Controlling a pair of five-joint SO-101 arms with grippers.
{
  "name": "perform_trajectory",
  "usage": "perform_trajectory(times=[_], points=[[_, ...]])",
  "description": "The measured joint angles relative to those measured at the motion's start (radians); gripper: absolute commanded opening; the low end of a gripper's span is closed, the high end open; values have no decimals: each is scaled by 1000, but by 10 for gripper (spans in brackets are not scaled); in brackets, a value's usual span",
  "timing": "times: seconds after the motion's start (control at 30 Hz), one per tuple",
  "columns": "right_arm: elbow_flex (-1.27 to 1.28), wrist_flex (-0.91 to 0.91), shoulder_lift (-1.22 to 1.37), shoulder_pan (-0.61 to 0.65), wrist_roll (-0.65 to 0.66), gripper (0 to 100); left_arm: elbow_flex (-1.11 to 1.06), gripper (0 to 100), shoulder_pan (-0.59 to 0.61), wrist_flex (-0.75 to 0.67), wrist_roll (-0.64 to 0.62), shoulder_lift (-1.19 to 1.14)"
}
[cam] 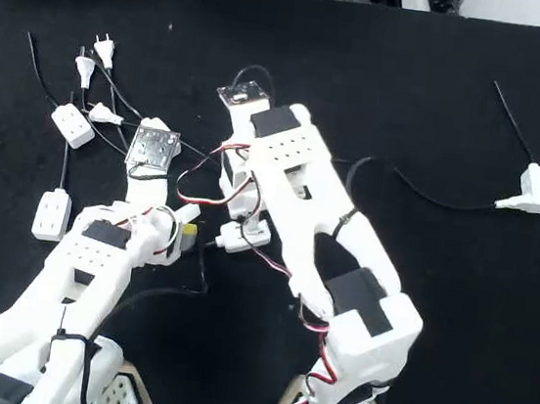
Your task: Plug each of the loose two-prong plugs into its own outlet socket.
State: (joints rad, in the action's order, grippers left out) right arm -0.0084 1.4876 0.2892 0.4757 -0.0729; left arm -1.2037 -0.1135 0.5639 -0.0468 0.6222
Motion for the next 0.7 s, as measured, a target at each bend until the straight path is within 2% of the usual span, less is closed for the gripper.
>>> perform_trajectory(times=[0.7], points=[[3,-6,21,2,0,11,0,242,0,0,0,0]])
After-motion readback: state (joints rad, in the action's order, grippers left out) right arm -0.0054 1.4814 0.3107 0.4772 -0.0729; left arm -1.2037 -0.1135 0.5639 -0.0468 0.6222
